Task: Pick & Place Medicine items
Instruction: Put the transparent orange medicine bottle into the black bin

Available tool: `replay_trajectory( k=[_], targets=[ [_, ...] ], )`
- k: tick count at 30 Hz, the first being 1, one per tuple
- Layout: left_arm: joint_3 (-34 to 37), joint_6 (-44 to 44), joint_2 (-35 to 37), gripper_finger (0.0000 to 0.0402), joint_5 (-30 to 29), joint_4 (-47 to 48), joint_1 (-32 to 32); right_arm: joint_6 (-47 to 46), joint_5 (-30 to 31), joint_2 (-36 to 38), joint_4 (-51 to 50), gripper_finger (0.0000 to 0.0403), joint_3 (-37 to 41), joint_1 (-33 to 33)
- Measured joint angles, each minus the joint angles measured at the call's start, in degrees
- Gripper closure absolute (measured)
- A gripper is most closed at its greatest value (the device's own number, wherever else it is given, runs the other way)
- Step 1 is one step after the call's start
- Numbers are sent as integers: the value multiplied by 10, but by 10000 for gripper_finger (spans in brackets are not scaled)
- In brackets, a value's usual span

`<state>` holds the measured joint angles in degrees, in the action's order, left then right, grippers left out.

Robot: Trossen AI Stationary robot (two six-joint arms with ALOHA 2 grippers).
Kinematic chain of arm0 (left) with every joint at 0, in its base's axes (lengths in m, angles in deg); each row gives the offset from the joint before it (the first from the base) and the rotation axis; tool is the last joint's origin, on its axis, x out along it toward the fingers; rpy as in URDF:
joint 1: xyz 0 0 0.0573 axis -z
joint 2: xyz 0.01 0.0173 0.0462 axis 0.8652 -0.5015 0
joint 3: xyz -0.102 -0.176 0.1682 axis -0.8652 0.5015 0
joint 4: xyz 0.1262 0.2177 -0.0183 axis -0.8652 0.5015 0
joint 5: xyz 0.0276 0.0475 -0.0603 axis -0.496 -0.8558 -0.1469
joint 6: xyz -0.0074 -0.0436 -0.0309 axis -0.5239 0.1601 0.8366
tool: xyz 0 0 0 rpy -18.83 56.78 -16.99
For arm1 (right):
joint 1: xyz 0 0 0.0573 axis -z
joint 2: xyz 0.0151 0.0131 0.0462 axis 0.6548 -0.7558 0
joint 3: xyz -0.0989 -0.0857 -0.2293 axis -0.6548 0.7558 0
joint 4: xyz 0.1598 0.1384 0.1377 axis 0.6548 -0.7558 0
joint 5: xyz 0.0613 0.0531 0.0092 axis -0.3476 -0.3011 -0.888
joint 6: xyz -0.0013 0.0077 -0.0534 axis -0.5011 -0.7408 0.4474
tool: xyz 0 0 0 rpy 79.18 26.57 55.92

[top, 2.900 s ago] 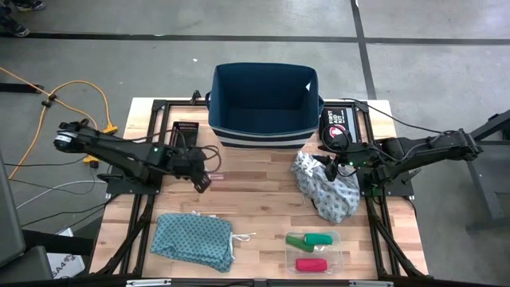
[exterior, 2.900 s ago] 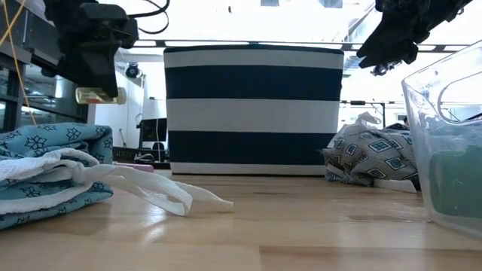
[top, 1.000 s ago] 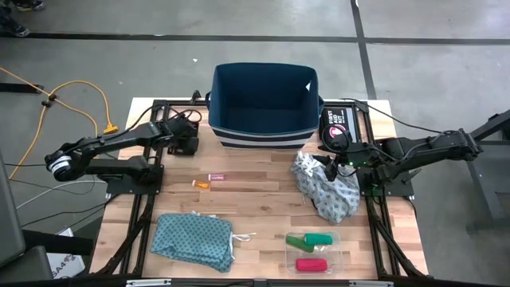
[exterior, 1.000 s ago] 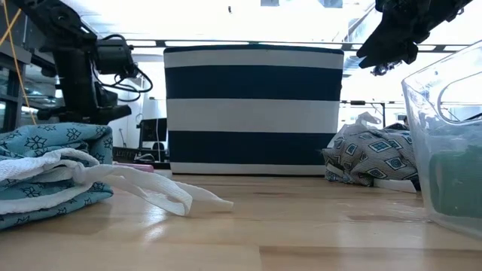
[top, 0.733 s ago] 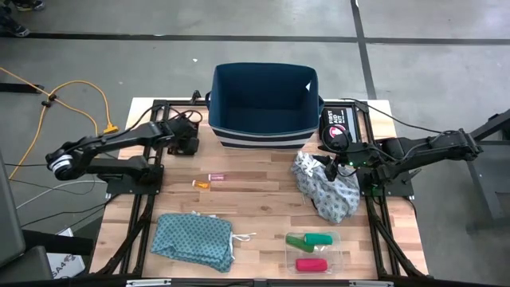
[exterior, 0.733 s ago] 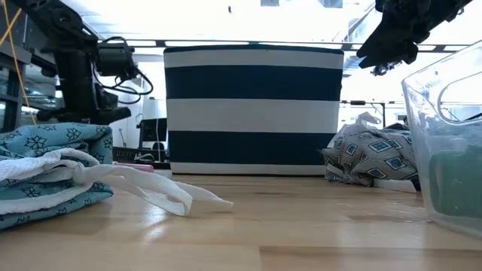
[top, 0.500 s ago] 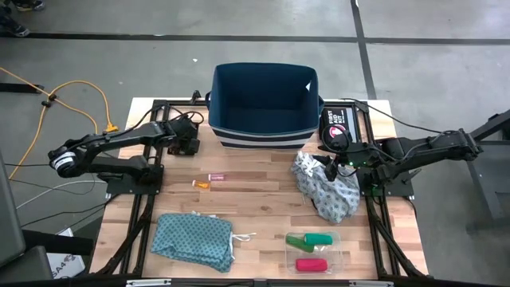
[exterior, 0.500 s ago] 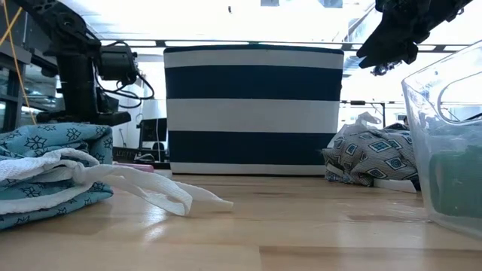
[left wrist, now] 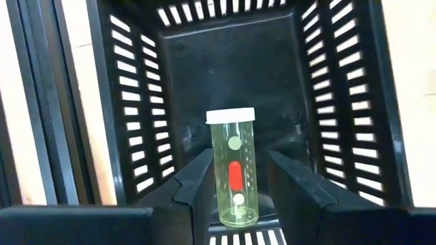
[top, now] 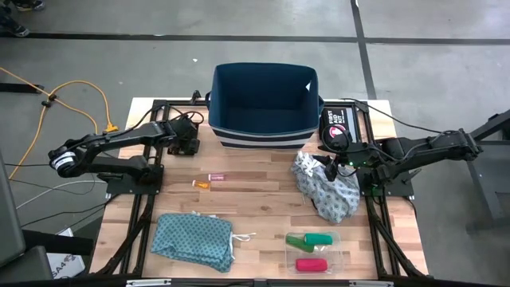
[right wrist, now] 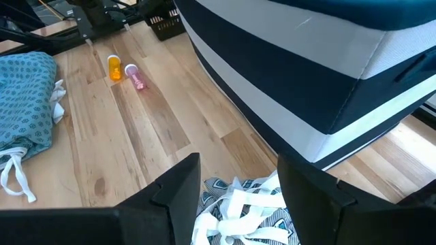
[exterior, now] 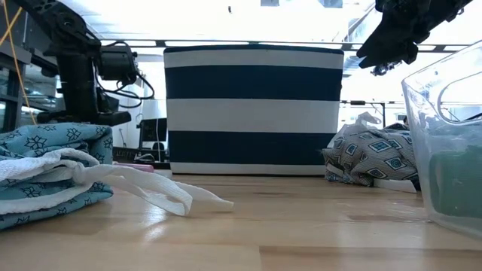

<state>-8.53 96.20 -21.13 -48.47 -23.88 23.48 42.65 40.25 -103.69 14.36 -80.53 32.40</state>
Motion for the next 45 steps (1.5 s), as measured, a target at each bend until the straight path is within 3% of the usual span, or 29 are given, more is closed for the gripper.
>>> replay_trajectory(
  k=[8,20,29,36,45],
  targets=[
    [0,-35,67,273,1,-6,-11,0,0,0,0,219,0,0],
    [-1,-63,156,273,64,-6,21,0,0,0,0,219,0,0],
    [-1,-104,175,273,145,-6,116,0,0,0,0,219,0,0],
    [-1,-112,191,273,146,-6,209,0,0,0,0,219,0,0],
    [-1,-205,207,273,145,-6,311,0,0,0,0,219,0,0]
  ],
)
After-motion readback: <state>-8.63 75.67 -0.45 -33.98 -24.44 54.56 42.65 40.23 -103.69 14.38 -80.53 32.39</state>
